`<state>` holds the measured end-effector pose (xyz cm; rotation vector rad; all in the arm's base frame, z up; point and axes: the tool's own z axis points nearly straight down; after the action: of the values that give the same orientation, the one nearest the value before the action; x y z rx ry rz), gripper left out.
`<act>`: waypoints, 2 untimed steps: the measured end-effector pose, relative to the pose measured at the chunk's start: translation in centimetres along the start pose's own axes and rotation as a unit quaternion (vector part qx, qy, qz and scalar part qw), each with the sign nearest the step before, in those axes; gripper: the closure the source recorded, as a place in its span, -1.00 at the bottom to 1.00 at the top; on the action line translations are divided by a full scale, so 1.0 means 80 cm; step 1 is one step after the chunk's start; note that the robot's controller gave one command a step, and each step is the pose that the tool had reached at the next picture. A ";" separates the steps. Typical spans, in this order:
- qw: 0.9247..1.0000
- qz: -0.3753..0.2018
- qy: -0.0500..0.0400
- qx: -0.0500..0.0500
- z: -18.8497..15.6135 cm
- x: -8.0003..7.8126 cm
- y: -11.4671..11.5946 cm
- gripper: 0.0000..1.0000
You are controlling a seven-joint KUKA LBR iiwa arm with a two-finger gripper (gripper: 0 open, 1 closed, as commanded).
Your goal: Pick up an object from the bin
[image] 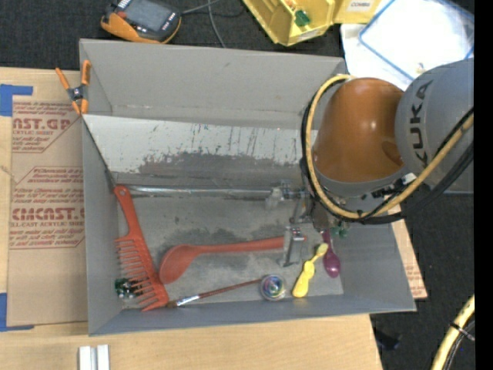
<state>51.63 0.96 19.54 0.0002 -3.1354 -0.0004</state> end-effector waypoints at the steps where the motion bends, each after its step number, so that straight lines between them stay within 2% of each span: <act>1: 1.000 0.000 -0.004 0.000 -0.004 -0.002 0.000 -1.00; 2: 0.993 -0.117 -0.005 0.001 0.101 -0.044 -0.015 -1.00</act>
Offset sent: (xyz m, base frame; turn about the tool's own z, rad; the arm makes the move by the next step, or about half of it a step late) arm 0.0502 -0.0196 -0.1254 -0.3501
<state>55.13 -0.24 11.41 0.3693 -3.1236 0.0003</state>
